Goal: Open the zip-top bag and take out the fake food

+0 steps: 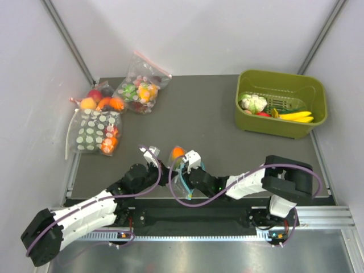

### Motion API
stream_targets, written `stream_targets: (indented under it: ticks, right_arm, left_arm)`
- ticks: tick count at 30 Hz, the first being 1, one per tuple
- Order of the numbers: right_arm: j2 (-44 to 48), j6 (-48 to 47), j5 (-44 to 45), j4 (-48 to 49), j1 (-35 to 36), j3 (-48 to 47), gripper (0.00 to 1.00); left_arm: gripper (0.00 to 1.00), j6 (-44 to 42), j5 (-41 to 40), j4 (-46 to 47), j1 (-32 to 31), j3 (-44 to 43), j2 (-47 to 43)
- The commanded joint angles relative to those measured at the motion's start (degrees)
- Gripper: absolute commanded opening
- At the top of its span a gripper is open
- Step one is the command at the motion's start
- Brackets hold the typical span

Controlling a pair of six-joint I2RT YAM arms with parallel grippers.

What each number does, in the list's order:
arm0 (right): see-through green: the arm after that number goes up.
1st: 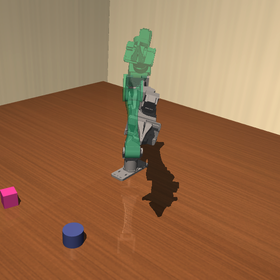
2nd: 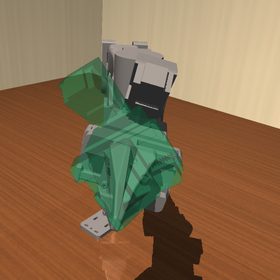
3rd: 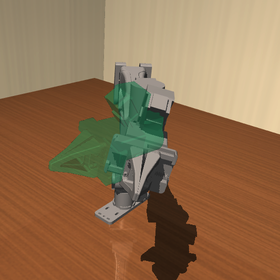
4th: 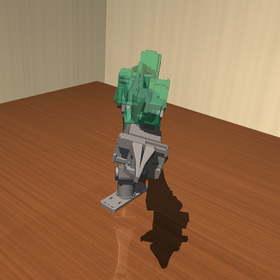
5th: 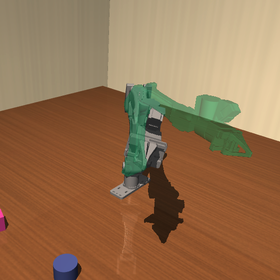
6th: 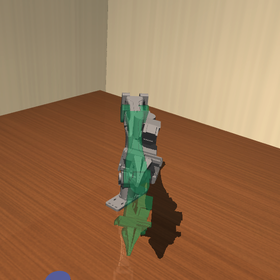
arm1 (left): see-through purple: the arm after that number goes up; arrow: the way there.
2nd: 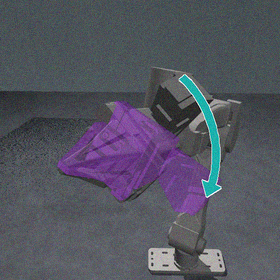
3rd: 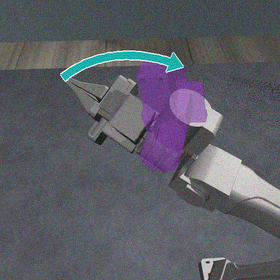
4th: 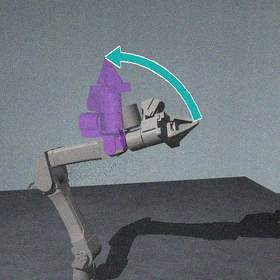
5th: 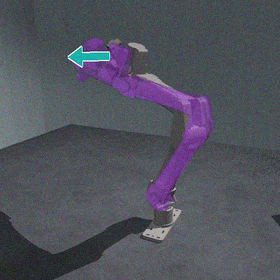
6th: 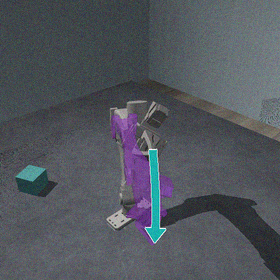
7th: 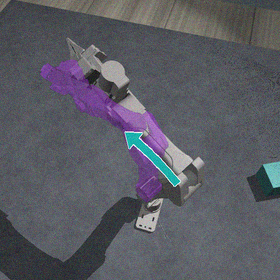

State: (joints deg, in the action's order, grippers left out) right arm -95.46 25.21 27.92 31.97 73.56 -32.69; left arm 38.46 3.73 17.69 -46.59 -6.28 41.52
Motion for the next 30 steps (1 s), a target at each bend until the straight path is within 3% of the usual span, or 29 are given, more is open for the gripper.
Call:
stream_targets:
  ticks: [1,8,13,16,20,30]
  right_arm:
    - [6.14,0.45,3.63,-1.28,1.23,0.43,0.26]
    - [13.98,2.03,3.10,-8.84,1.50,4.20,0.17]
    - [16.88,2.39,3.72,-9.03,1.50,6.67,0.19]
    - [16.36,2.30,3.20,-7.10,1.59,7.02,0.33]
    - [15.13,2.56,1.00,-1.39,1.50,7.64,0.59]
    - [11.88,3.26,1.17,1.08,1.59,7.11,0.71]
  left_arm:
    - [0.00,-0.14,-0.91,0.07,0.09,0.04,-1.70]
    - [0.00,-0.84,-5.31,-3.45,0.62,-1.27,-5.13]
    - [0.00,-0.93,-4.00,-1.80,0.97,-0.84,-4.78]
    - [0.00,-0.23,2.76,3.83,0.97,-0.48,-2.15]
    - [0.00,1.27,9.09,8.84,0.97,-0.75,1.54]
    - [0.00,7.07,12.27,17.90,0.88,0.48,3.83]
